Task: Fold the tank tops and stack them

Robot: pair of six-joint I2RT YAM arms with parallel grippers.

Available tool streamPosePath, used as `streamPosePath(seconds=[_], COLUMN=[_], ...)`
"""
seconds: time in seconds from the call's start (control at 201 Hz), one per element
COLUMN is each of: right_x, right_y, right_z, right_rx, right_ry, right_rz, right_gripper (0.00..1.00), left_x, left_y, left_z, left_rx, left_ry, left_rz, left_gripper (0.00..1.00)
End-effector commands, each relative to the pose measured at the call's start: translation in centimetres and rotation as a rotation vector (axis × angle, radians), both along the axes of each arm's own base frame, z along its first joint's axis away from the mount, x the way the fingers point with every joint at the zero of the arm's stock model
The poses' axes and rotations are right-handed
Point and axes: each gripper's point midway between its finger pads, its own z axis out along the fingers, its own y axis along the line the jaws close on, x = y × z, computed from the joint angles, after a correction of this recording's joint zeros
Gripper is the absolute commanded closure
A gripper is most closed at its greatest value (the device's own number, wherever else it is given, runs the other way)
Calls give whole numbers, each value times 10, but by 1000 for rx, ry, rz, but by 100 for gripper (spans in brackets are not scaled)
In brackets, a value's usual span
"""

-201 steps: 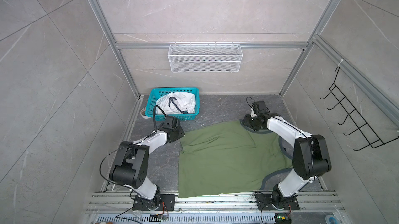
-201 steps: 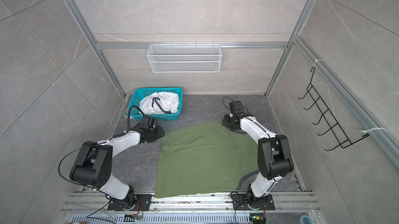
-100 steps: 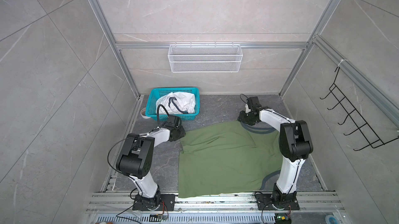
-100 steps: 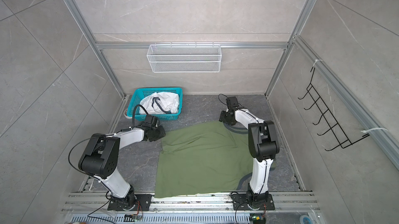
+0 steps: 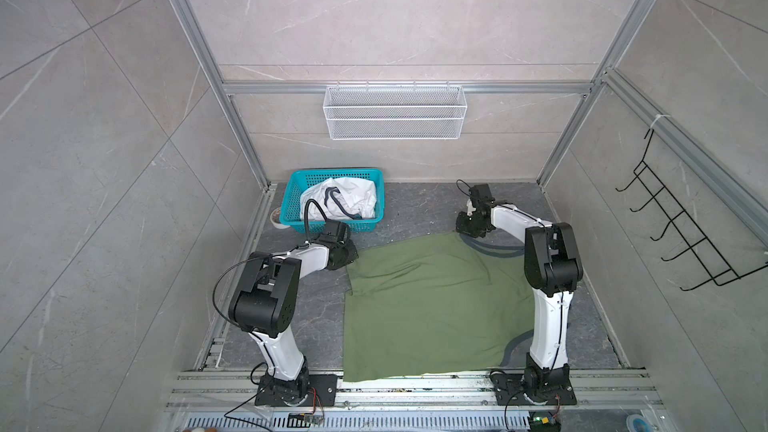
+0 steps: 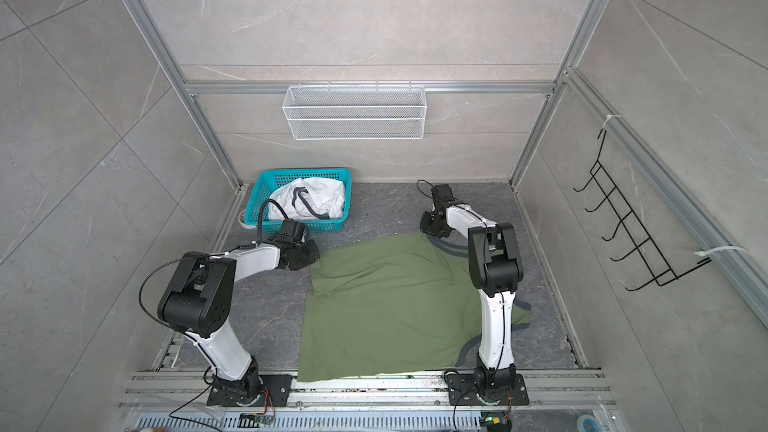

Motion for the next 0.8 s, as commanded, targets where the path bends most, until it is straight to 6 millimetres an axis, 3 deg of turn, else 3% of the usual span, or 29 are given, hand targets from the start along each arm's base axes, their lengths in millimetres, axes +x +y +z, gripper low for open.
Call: streamPosePath(seconds=[0.0,0.085,0.314,0.542,0.791], right_x=[-4,-1,5,5,-1], right_y=[-2,-2,-1,0,-1], right_z=[21,31,45,61,86], right_rx=[-10,-15,-3,5,9], right_ry=[-24,-40,-72,-101,-165], right_rz=[8,6,2,12,13], right_gripper=[85,92,97,98,100], left_x=[14,21,50,76,96], left_y=[4,3,4,6,26], left_z=[23,35,52,56,54], left_rx=[24,33,38,60,42], left_ry=[-65,-101,-157,-166,-168], left_rz=[-9,-20,-42,-72,-27], left_gripper=[94,96,100,100,100])
